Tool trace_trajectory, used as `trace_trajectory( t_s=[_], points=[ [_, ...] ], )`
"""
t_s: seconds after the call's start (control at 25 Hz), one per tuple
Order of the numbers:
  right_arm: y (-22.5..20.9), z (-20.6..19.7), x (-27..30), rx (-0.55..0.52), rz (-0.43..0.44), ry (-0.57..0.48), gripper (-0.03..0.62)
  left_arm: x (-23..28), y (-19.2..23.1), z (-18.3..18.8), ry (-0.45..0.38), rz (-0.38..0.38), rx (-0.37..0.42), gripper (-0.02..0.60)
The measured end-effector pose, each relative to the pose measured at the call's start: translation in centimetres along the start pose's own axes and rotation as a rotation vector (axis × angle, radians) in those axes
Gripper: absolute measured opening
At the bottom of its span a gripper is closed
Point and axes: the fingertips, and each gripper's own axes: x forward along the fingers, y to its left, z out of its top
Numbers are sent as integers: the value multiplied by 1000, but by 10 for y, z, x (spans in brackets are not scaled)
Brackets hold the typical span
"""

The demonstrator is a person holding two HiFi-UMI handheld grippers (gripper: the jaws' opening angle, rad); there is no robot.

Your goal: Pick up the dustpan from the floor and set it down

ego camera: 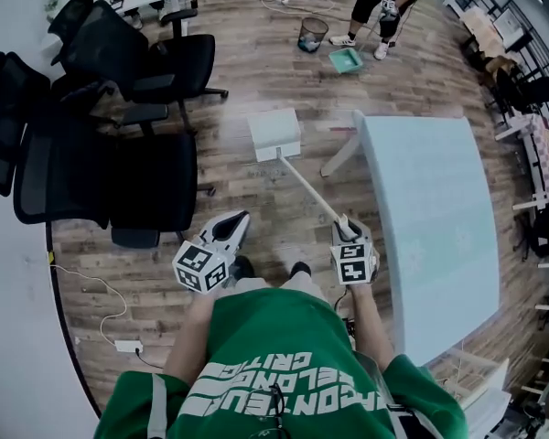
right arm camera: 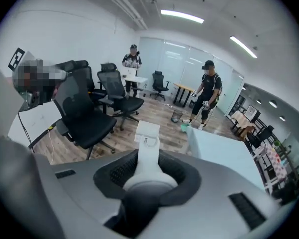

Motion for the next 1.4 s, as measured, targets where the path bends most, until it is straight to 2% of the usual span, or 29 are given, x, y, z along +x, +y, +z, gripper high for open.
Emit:
trace_trajectory(
  t_s=[0.32, 0.6, 1.16, 1.4],
  points=[
    [2, 64, -57, -29, -49, -144, 114, -11, 16, 24, -35, 11, 16, 2],
    [-11, 96, -75, -85, -37, -219, 115, 1, 17, 31, -57, 49, 11, 2],
    [-47, 115, -53, -112, 23, -245, 118, 39, 5, 48, -75, 110, 34, 2],
    [-56, 117, -43, -117, 34, -239, 118, 47, 10, 52, -60, 160, 91, 2]
  ],
)
